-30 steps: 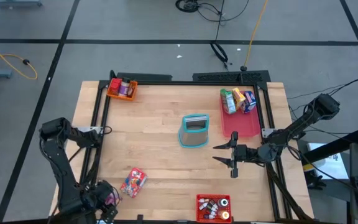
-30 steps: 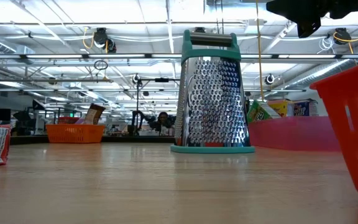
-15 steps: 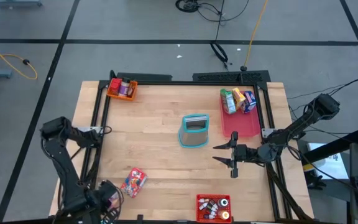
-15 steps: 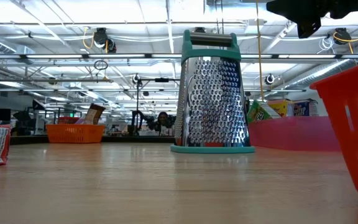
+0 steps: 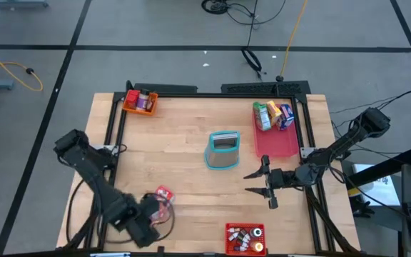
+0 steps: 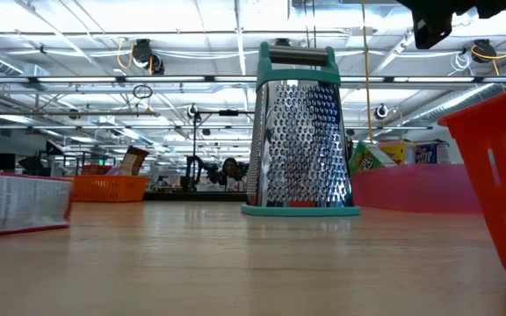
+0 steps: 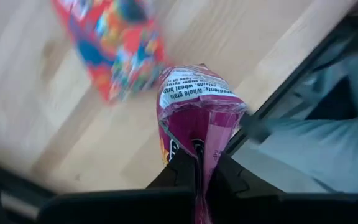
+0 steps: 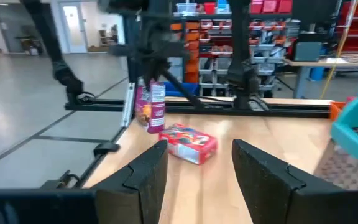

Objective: Pick & Place Kitchen Items
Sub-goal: Put the purple cereal box into the pink bin

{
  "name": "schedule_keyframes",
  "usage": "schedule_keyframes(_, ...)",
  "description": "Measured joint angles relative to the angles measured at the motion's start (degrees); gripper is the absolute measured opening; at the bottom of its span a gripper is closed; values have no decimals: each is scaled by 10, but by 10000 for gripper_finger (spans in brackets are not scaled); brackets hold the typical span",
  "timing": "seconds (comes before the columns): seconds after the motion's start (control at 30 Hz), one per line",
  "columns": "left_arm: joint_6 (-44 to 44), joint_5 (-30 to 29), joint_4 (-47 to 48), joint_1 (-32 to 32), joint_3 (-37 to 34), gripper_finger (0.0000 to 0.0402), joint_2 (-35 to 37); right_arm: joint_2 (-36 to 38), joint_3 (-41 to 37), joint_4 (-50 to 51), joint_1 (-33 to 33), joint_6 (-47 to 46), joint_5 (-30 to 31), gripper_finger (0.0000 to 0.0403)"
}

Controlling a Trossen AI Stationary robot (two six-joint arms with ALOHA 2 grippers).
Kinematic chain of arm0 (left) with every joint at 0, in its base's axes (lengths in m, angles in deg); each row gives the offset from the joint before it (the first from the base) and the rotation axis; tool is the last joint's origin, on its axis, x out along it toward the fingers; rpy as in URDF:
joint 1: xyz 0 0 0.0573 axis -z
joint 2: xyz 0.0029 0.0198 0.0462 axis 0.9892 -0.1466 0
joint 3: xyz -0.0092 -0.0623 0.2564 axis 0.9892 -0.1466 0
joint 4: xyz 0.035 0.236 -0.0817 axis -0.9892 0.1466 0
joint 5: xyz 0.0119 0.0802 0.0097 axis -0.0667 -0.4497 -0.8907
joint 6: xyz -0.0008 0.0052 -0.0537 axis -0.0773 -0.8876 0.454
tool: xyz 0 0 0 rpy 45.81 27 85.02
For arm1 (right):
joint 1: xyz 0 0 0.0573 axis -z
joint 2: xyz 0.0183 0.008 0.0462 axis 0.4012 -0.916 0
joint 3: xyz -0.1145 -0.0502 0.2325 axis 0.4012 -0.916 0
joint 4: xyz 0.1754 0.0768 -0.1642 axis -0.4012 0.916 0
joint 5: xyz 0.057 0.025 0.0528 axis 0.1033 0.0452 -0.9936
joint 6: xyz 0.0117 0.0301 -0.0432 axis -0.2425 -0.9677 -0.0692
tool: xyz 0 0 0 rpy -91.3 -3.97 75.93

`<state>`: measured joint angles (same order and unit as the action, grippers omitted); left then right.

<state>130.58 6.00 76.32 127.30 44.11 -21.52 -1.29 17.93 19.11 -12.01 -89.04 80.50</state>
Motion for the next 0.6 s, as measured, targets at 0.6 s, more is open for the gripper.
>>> schedule_keyframes(0.6,-228,-30,-89,-137,69,3,-2,-32,10,-15,9,-39,-63,171)
